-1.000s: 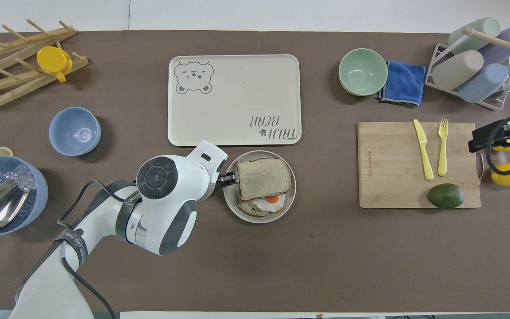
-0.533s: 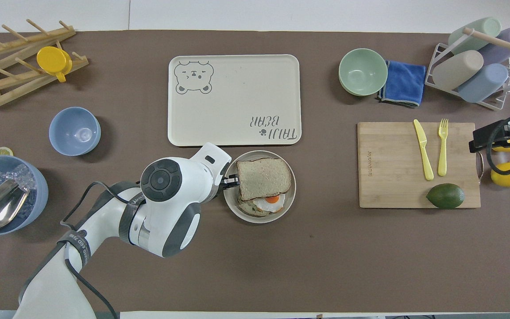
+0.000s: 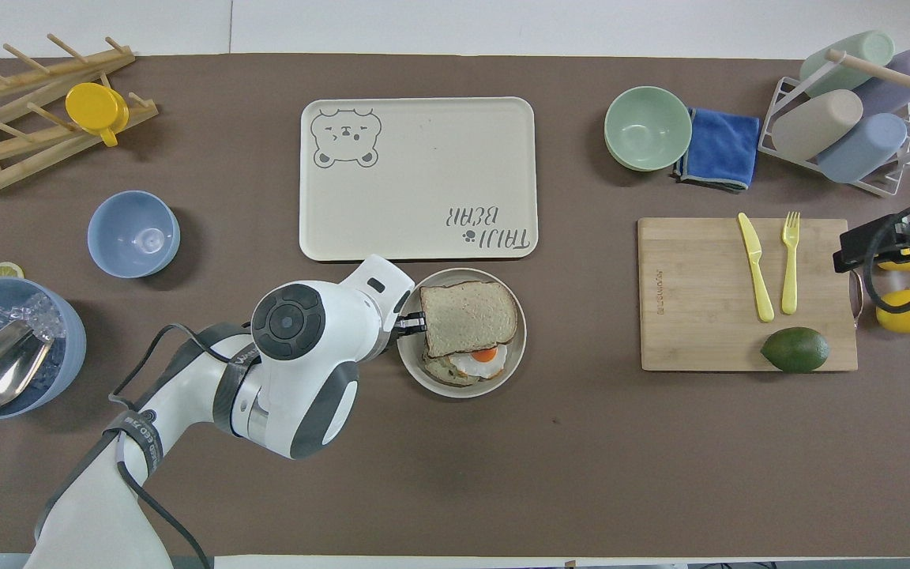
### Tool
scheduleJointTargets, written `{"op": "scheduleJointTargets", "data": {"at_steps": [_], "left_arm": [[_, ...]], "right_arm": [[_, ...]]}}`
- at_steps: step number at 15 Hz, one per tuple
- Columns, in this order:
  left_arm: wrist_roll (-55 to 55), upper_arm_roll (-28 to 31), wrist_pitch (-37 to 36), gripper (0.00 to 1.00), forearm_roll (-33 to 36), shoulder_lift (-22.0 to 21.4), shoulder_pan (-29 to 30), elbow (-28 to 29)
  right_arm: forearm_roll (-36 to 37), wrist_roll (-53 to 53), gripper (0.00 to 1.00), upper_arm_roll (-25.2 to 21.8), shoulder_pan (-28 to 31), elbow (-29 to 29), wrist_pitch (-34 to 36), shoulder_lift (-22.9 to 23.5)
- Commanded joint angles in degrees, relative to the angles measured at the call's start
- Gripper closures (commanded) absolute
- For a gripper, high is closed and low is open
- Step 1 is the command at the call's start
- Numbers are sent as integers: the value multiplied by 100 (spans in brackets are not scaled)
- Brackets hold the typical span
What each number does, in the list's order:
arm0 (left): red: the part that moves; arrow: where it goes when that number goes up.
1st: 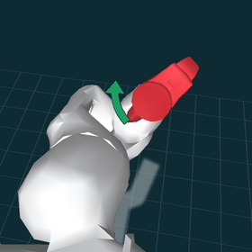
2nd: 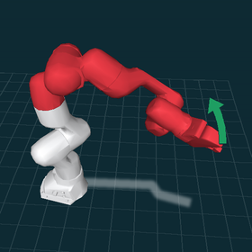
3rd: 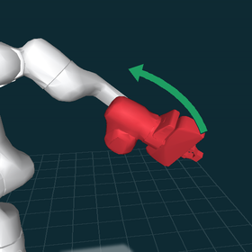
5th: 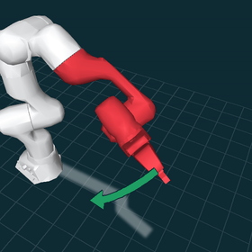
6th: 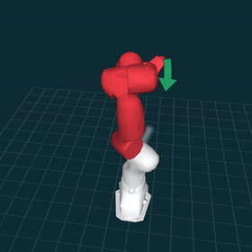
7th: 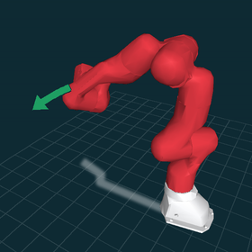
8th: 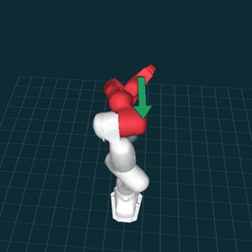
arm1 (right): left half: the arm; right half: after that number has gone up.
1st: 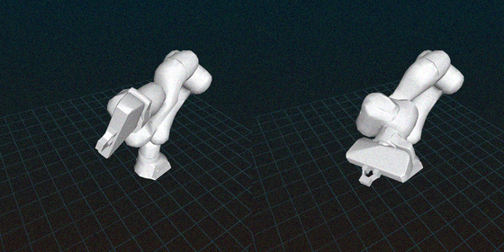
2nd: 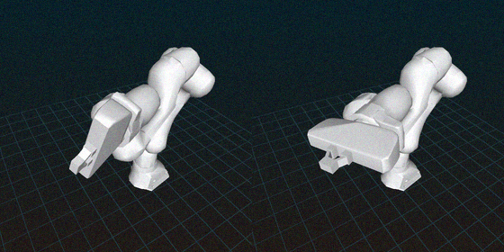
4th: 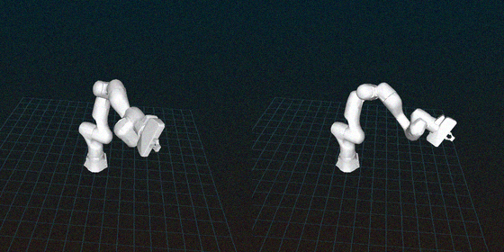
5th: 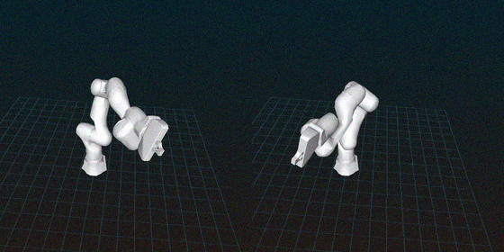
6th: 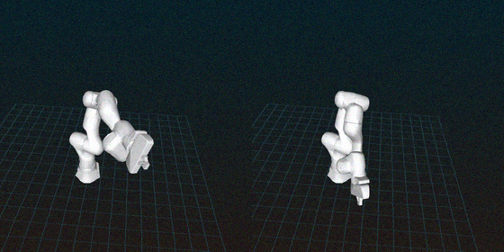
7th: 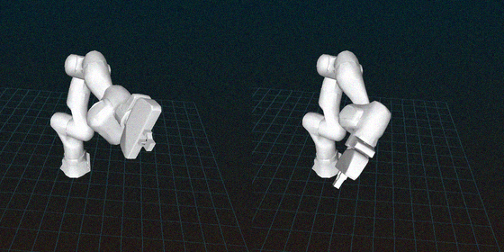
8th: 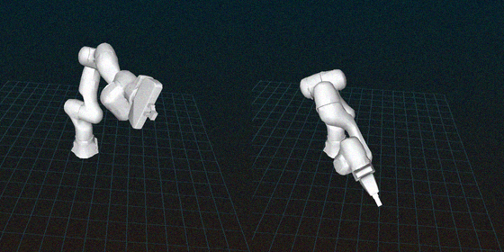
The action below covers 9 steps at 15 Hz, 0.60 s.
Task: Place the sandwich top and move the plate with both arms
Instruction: 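Grasp the white plate rim with the left gripper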
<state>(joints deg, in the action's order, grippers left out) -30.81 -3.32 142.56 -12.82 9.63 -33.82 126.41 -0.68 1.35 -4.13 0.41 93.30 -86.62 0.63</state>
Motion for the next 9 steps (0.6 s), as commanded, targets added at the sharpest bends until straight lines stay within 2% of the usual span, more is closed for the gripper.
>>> {"op": "scheduleJointTargets", "data": {"at_steps": [1, 9], "left_arm": [[128, 77, 141, 100, -80, 30, -81, 33], [216, 86, 62, 100, -80, 39, -2, -116]], "right_arm": [[-3, -82, 0, 43, 38, 118, -21, -107], [-3, -82, 0, 43, 46, 118, -12, -107]]}}
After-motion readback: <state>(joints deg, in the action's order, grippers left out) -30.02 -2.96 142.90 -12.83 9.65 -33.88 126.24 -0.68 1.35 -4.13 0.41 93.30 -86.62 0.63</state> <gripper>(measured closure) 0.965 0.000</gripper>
